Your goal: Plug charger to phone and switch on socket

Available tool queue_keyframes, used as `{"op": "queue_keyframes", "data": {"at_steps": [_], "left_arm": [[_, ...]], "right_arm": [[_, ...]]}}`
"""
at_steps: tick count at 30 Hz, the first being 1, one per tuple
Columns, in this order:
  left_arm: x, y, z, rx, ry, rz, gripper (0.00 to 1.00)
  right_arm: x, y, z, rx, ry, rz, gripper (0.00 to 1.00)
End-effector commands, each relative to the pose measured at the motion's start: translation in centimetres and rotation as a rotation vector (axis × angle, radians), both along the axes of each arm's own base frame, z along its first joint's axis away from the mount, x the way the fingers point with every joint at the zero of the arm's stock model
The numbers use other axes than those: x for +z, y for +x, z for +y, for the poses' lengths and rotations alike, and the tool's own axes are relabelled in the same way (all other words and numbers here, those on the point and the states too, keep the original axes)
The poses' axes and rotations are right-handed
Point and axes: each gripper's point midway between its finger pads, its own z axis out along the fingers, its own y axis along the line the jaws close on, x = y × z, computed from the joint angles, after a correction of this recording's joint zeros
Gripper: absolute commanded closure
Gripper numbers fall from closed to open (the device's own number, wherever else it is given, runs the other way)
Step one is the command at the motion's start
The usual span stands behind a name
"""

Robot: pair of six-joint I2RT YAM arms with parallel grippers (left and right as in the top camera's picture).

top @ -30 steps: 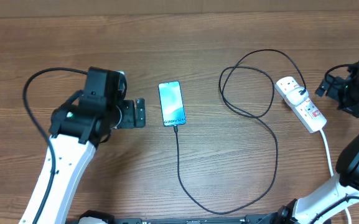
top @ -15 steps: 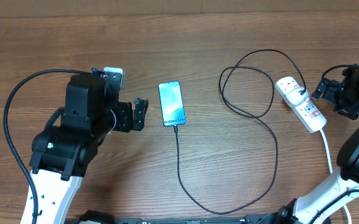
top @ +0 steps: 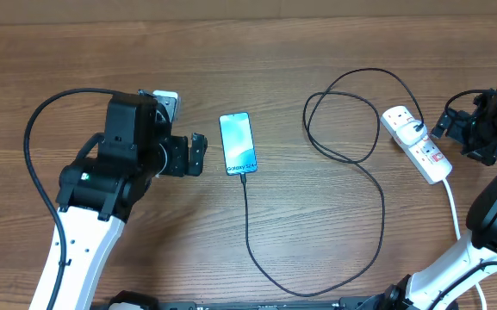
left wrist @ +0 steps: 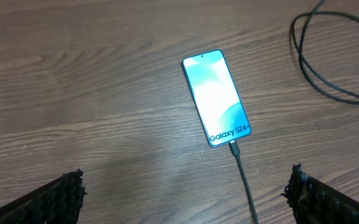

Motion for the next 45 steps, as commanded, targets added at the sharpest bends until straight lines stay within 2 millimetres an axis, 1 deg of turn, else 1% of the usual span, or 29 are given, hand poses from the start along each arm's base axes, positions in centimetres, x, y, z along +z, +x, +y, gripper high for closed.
{"op": "queue_keyframes", "data": {"at_steps": [1, 4, 9, 12, 24, 45], "left_arm": [[-0.5, 0.0, -0.4, -0.023, 0.010, 0.017, 0.00], [-0.5, -0.1, -0.4, -0.023, 0.011, 0.019, 0.00], [-0.5, -0.1, -0.4, -0.023, 0.011, 0.018, 0.00], [-0.5, -0.1, -0.4, -0.023, 0.011, 0.018, 0.00], [-0.6, -0.1, -0.3, -0.023, 0.011, 0.021, 0.00], [-0.6, -0.2, -0.3, -0.023, 0.012, 0.024, 0.00]], "right_arm": [[-0.5, -0.1, 0.1, -0.011, 0.009, 0.010, 0.00], [-1.0, -0.3, 0.2, -0.020, 0.017, 0.023, 0.00], [-2.5, -0.7, 0.4, -0.041, 0.039, 0.062, 0.00], [-2.9, -0.9, 0.4, -0.041, 0.045, 0.073, 0.00], [-2.8, -0.6, 1.1, -0.036, 0.082, 0.056, 0.00], [-2.9, -1.2, 1.5, -0.036, 0.098, 0.084, 0.00]]}}
